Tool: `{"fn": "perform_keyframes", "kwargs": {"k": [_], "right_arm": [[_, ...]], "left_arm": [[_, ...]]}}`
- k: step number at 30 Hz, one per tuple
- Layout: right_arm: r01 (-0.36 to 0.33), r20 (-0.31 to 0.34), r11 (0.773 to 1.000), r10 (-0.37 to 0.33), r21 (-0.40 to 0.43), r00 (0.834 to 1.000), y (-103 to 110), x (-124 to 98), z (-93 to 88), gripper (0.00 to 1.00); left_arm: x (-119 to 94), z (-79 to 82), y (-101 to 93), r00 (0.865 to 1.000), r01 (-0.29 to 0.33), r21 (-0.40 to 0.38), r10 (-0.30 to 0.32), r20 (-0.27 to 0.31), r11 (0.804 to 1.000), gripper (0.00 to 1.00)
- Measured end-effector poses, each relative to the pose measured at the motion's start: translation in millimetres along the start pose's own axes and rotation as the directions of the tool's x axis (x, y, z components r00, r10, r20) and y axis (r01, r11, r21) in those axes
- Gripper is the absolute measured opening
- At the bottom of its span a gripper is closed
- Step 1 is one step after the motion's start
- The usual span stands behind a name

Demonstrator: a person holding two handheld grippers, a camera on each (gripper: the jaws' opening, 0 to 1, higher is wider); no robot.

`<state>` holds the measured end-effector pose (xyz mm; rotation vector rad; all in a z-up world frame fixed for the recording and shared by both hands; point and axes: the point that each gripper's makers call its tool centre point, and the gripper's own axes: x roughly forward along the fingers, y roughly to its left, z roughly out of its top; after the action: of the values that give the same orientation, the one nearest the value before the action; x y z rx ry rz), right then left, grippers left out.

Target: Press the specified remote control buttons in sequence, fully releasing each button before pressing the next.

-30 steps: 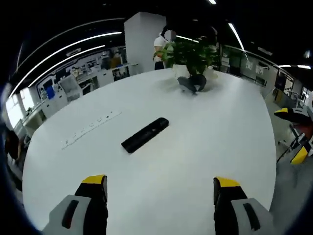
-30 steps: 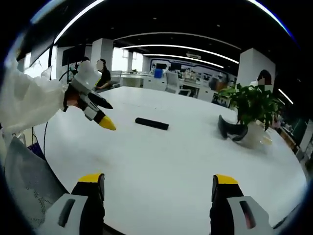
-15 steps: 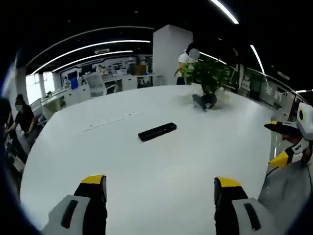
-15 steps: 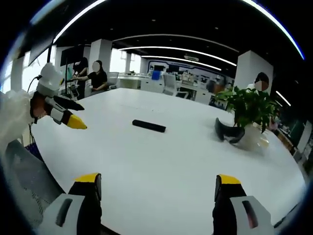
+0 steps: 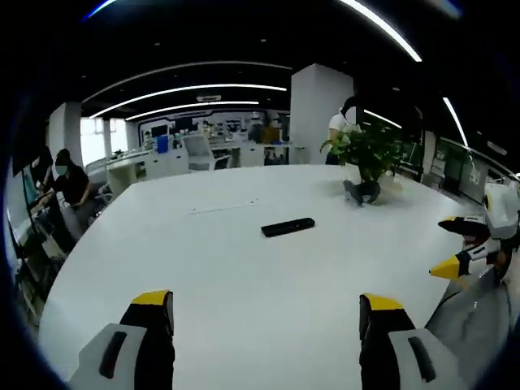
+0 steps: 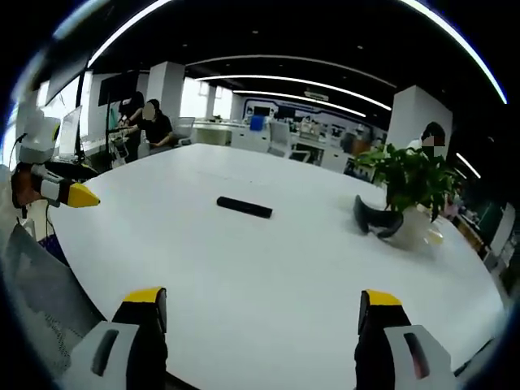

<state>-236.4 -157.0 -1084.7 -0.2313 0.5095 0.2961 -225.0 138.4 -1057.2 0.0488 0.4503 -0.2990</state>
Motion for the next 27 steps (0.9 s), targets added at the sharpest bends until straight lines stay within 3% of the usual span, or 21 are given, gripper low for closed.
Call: {"fn": "perform_keyframes", "kwargs": {"k": [6,13,15,18,19,27], "right_arm": [[0.009,0.010,1.000,-0.009,-0.005,1.000,-1,-2,1.7,0.97],[0.005,0.025,1.000,-0.006,0.018,1.000,-2,-3,5.0,0.97],[0.006,0.027,1.000,-0.007,0.024,1.000,-3,-3,5.2,0.96],[-0.001,0.025,1.000,0.000,0.027,1.000,-1,-3,5.2,0.97],[-0.001,0.022,1.000,0.000,0.024,1.000,-1,-2,4.8,0.97],[0.005,0.028,1.000,-0.005,0.011,1.000,-1,-3,5.8,0.96]], "left_arm": [[-22,-13.6,19.9,0.990,-0.138,0.057,0.137,0.030,0.989,0.99],[-20,-25.2,22.1,0.980,-0.190,-0.007,0.190,0.064,0.982,0.99],[-16,-26.8,21.6,0.979,-0.199,0.023,0.197,0.046,0.980,0.99],[-15,-25.9,22.8,0.974,-0.218,0.060,0.213,0.072,0.974,0.99],[-15,-30.1,25.4,0.972,-0.234,0.096,0.230,0.049,0.968,0.99],[-12,-32.9,25.4,0.968,-0.251,0.151,0.248,0.039,0.956,1.00]]}}
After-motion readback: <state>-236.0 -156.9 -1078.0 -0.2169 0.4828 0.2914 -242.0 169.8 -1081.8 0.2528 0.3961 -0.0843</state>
